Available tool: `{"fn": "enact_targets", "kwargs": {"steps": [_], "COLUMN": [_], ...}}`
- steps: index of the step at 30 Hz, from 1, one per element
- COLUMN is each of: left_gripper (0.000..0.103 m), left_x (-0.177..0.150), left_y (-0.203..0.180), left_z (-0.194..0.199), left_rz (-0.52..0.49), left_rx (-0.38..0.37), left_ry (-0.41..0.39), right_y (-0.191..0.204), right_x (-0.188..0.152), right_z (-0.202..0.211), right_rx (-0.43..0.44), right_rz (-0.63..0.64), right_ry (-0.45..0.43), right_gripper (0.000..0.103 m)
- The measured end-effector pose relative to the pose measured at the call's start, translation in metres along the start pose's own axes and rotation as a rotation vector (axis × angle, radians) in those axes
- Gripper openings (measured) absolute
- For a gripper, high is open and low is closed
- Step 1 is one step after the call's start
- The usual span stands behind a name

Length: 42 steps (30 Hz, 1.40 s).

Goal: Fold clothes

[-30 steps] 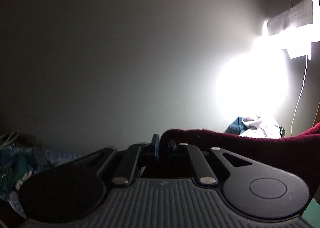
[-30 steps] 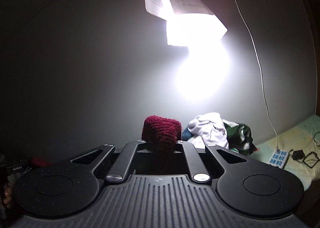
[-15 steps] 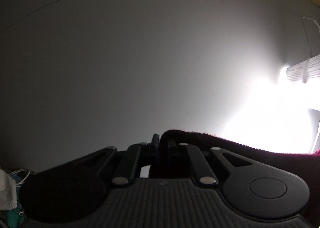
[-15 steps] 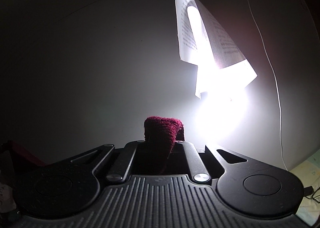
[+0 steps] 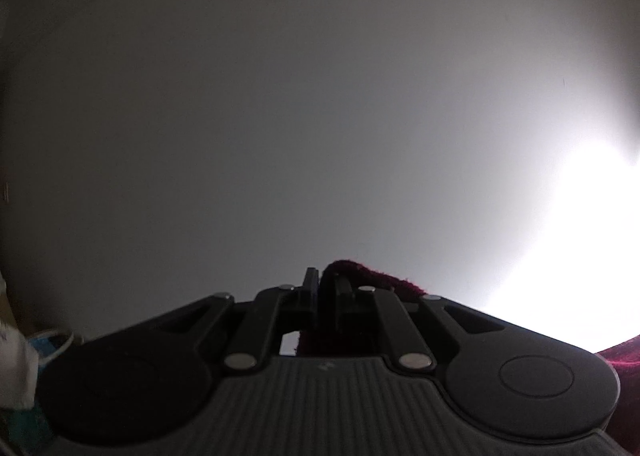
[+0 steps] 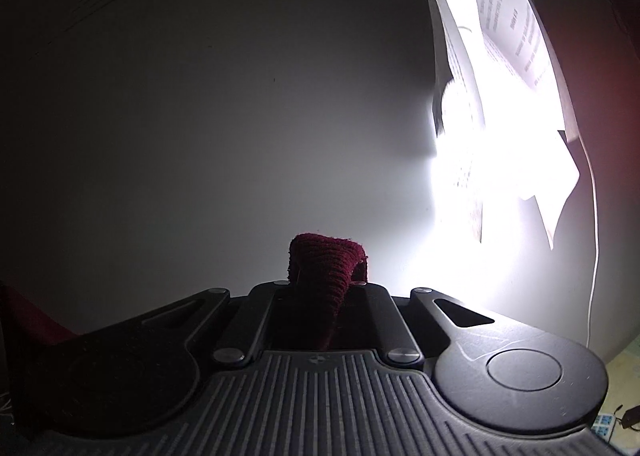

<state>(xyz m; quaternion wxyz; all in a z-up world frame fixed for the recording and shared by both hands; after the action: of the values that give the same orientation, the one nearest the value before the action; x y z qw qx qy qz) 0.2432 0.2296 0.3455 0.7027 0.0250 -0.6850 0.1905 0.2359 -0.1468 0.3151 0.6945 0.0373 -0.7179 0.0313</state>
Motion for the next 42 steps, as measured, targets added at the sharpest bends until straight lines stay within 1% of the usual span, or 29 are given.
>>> {"fn": "enact_targets", "kwargs": {"steps": [3, 5, 6, 8, 10, 12, 14, 16, 18, 20, 22, 25, 28, 30, 32, 36, 39, 42], "left_gripper": [0.006, 0.006, 0.006, 0.006, 0.006, 0.006, 0.006, 0.007, 0.007, 0.007, 0.006, 0.007, 0.007, 0.007, 0.007, 0.006, 0.006, 0.006], "left_x": [0.012, 0.007, -0.001, -0.025, -0.050, -0.083, -0.121, -0.158, -0.192, -0.221, -0.253, -0.299, -0.318, -0.345, -0.364, -0.393, -0.411, -0.426], "left_y": [-0.005, -0.004, -0.002, 0.006, 0.013, 0.023, 0.036, 0.051, 0.068, 0.078, 0.091, 0.110, 0.124, 0.142, 0.150, 0.161, 0.166, 0.175], "left_z": [0.008, 0.015, 0.019, 0.029, 0.040, 0.056, 0.075, 0.096, 0.118, 0.144, 0.170, 0.196, 0.226, 0.241, 0.258, 0.291, 0.304, 0.310], "left_rz": [-0.018, -0.026, -0.032, -0.051, -0.070, -0.110, -0.152, -0.165, -0.146, -0.132, -0.145, -0.181, -0.232, -0.261, -0.266, -0.285, -0.291, -0.281], "left_rx": [-0.006, -0.014, -0.019, -0.028, -0.038, -0.036, -0.029, -0.022, -0.019, -0.019, -0.018, -0.040, -0.058, -0.066, -0.080, -0.104, -0.120, -0.125], "left_ry": [-0.052, -0.051, -0.036, 0.013, 0.062, 0.108, 0.159, 0.219, 0.285, 0.338, 0.385, 0.469, 0.535, 0.571, 0.626, 0.723, 0.776, 0.831], "right_y": [-0.001, -0.001, -0.001, 0.001, 0.004, 0.007, 0.009, 0.007, 0.006, 0.013, 0.022, 0.028, 0.033, 0.039, 0.047, 0.053, 0.053, 0.054], "right_x": [0.006, -0.003, -0.010, -0.033, -0.063, -0.096, -0.132, -0.165, -0.193, -0.216, -0.242, -0.282, -0.317, -0.342, -0.356, -0.385, -0.404, -0.419], "right_z": [0.000, 0.004, 0.006, 0.012, 0.023, 0.038, 0.059, 0.083, 0.111, 0.136, 0.165, 0.200, 0.231, 0.245, 0.261, 0.278, 0.284, 0.288], "right_rx": [0.000, 0.011, 0.017, 0.048, 0.102, 0.155, 0.191, 0.210, 0.226, 0.238, 0.237, 0.246, 0.260, 0.275, 0.287, 0.272, 0.250, 0.247], "right_rz": [0.017, 0.037, 0.049, 0.071, 0.081, 0.086, 0.088, 0.075, 0.050, 0.040, 0.042, 0.027, 0.027, 0.055, 0.098, 0.168, 0.222, 0.247], "right_ry": [-0.030, -0.023, -0.011, 0.053, 0.144, 0.240, 0.329, 0.407, 0.469, 0.523, 0.585, 0.705, 0.817, 0.877, 0.920, 1.009, 1.064, 1.105], "right_gripper": [0.006, 0.006, 0.006, 0.007, 0.007, 0.007, 0.006, 0.007, 0.007, 0.007, 0.006, 0.007, 0.007, 0.007, 0.006, 0.006, 0.006, 0.006]}}
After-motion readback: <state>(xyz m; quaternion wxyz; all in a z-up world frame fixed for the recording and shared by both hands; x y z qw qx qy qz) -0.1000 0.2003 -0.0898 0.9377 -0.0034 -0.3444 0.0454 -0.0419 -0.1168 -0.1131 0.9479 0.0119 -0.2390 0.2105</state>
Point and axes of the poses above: each gripper's, at about its wrist camera, not at the fingertips, and z roughly against the way its jaws point, y to its left, x to its top, the point moved 9 cm from there along -z, roughly the way its jaws point, and after that the axes turned 11 degrees about z, right-handed, at the moved point
